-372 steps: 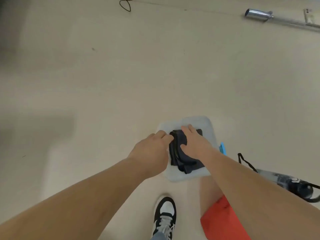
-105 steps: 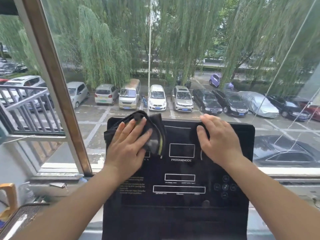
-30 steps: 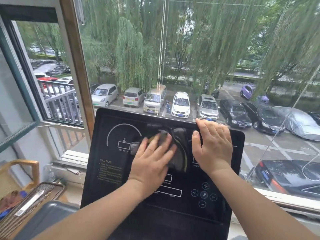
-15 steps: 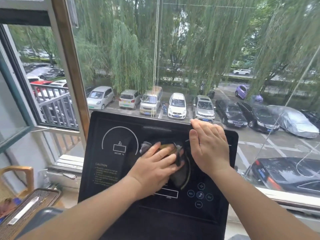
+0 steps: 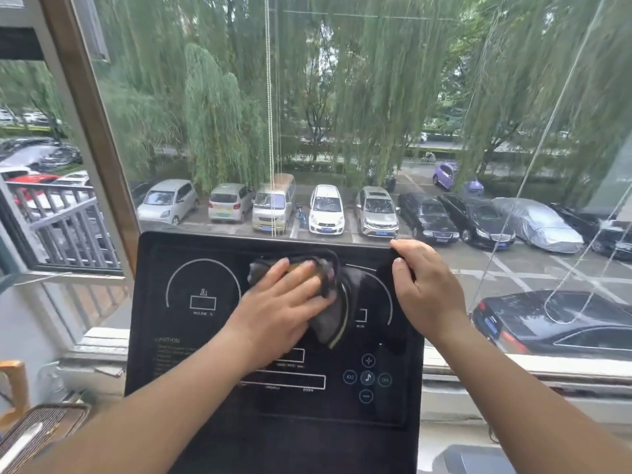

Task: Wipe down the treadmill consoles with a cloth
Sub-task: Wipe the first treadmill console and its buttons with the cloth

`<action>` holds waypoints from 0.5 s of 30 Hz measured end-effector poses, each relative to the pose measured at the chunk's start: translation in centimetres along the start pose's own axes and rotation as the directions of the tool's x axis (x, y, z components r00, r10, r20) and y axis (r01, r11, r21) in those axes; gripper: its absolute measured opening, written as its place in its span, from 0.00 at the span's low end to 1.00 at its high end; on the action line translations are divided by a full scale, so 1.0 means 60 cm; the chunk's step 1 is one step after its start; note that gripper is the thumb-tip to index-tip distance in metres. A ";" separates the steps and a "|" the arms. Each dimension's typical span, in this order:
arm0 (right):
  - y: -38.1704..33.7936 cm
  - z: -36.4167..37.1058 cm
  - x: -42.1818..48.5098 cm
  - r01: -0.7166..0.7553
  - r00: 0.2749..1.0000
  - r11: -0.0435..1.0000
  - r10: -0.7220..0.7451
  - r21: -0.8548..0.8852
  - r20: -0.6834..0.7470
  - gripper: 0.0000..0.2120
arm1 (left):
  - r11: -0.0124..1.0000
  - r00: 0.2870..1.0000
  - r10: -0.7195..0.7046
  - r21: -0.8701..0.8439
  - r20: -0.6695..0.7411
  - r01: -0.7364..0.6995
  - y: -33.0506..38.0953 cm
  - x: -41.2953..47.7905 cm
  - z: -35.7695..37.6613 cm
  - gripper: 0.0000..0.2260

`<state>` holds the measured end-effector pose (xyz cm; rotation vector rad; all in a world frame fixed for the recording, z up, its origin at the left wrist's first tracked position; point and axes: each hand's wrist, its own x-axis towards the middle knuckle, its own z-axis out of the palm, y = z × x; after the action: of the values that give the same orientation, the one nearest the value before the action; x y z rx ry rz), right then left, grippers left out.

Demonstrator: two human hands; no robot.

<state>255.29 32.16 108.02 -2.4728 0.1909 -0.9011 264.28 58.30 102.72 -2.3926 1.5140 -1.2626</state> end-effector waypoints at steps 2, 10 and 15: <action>0.000 0.005 -0.001 -0.004 1.000 0.999 0.005 0.034 -0.025 0.18 | 0.978 0.977 -0.208 -0.019 -0.046 0.207 -0.007 0.020 -0.006 0.24; 0.011 0.010 -0.005 0.002 1.000 0.995 0.001 0.098 -0.029 0.24 | 0.996 0.997 -0.062 -0.069 -0.037 0.059 0.092 -0.019 0.020 0.24; 0.014 0.019 -0.005 0.006 0.999 0.997 -0.002 0.080 -0.054 0.24 | 0.980 0.976 -0.201 -0.035 -0.080 0.198 0.023 0.033 0.007 0.22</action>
<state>255.82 31.97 106.65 -2.3775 0.1647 -0.9590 263.92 55.86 103.05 -2.5962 1.3456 -1.4034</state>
